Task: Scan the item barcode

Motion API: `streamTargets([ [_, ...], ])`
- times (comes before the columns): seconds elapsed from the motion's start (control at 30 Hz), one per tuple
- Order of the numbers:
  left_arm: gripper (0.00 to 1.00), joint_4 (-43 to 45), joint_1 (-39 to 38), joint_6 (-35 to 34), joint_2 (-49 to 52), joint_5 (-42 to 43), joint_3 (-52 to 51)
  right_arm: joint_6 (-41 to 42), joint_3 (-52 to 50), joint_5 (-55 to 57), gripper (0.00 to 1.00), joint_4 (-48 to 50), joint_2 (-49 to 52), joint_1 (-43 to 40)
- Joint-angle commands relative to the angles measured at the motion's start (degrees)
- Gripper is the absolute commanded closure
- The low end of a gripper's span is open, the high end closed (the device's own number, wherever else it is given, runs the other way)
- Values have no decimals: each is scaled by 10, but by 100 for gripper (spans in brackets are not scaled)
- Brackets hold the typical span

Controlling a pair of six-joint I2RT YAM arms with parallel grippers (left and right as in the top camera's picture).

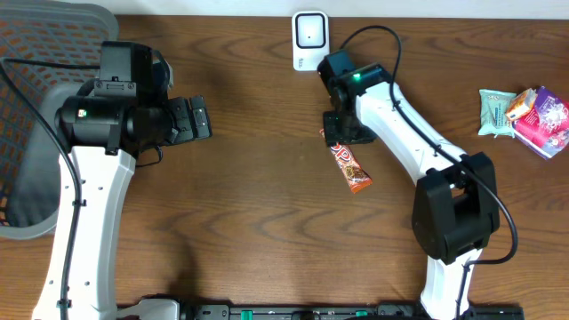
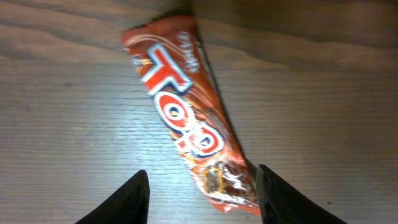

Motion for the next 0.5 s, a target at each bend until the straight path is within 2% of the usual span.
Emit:
streamTargets([
  [0.0,2,-1,2,2,2,-3,3,-29,-6,9,48,6,-2,24],
  [0.07,2,-1,2,2,2,-3,3,-60,-19,27,45,14,-2,38],
  [0.23,2,-1,2,2,2,-3,3,-62,-81,138,42,57,-2,78],
  [0.47,2,-1,2,2,2,-3,3,-63,-152,190,51,134,-2,95],
])
